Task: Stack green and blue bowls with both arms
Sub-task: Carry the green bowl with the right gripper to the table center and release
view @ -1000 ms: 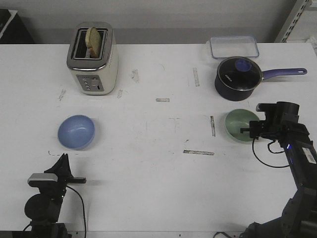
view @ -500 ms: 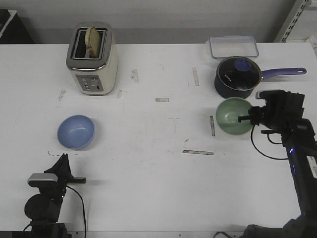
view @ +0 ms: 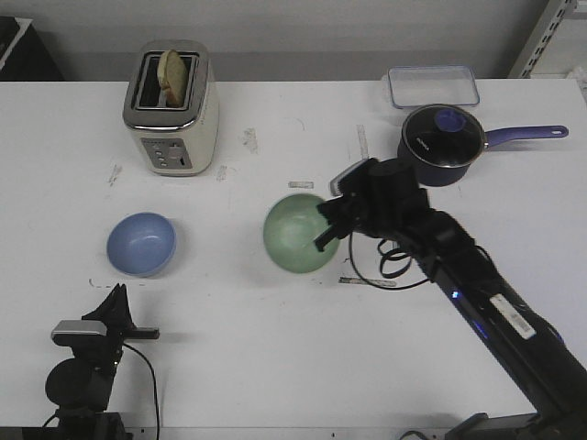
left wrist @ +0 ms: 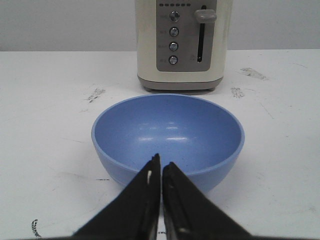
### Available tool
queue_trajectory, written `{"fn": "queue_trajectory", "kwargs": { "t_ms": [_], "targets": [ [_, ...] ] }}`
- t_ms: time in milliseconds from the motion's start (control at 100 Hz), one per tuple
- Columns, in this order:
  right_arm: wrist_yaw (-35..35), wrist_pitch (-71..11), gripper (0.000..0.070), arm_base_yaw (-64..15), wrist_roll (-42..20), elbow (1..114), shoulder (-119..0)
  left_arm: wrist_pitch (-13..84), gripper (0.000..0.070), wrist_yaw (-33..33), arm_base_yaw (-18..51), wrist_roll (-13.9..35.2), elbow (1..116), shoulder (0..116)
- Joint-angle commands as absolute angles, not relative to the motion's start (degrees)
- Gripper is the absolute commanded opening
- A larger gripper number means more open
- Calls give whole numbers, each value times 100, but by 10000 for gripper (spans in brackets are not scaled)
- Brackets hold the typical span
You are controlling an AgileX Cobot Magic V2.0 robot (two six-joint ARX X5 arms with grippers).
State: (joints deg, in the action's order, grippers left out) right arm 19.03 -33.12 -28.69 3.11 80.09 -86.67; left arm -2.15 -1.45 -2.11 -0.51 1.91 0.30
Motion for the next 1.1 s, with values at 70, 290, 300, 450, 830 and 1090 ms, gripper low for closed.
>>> {"fn": "queue_trajectory", "kwargs": {
  "t_ms": [70,290,300,450,830,1090],
  "targets": [
    [1715,-3267,0,-3262,237,8068,-9365,-266,1,-132,-213,-43,78,19],
    [1616,-3286,0,-3374,237,8068,-10173,-268,1,-134,-213,-43,78,19],
    [1616,-3288,0,-3374,237,8066,-10200,-268,1,-134,-213,-43,78,19],
    [1485,-3312,0,-3361,242,8066,-10414,-268,1,-134,-213,-43,78,19],
    [1350,-3479,14,-3304,309,8066,-10431,-266,1,-134,-213,-43,78,19],
    [1542,-3500,519,-3293,303,8204,-10383,-268,1,-134,-213,-43,78,19]
  ]
}}
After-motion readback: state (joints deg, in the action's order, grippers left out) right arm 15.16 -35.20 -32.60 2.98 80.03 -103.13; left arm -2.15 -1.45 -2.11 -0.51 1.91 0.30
